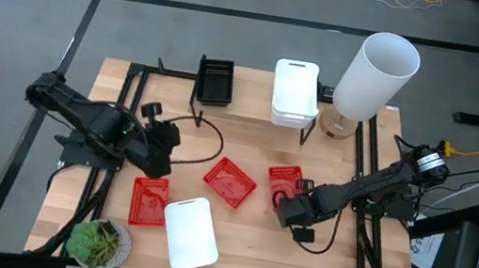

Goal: Stack baskets on shelf by color
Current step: Put the right red bin on the shelf, then stack the right red bin on top of the red bin on the shelf

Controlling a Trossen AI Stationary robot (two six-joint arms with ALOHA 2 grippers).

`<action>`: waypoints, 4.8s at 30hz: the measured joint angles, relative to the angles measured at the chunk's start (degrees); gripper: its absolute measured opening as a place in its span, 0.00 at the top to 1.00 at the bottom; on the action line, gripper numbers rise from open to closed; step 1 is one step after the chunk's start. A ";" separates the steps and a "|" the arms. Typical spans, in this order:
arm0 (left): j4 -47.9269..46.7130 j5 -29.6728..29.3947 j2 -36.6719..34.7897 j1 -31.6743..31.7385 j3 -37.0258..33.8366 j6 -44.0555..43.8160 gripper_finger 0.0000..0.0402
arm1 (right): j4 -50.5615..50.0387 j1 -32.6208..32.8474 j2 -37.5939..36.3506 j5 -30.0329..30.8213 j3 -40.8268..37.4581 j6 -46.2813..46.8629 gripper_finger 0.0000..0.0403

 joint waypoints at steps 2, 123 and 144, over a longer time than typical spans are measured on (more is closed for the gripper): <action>-0.86 0.07 -0.74 0.04 -0.04 0.08 0.79 | 2.55 0.00 0.02 1.13 -2.17 0.29 0.70; 62.46 12.44 -44.19 0.04 -65.79 13.20 0.79 | -28.66 -38.42 28.03 -5.87 78.29 -29.12 0.82; 62.59 11.60 -44.22 0.04 -65.79 8.27 0.79 | -39.41 -21.24 25.68 -47.34 71.39 -57.72 0.82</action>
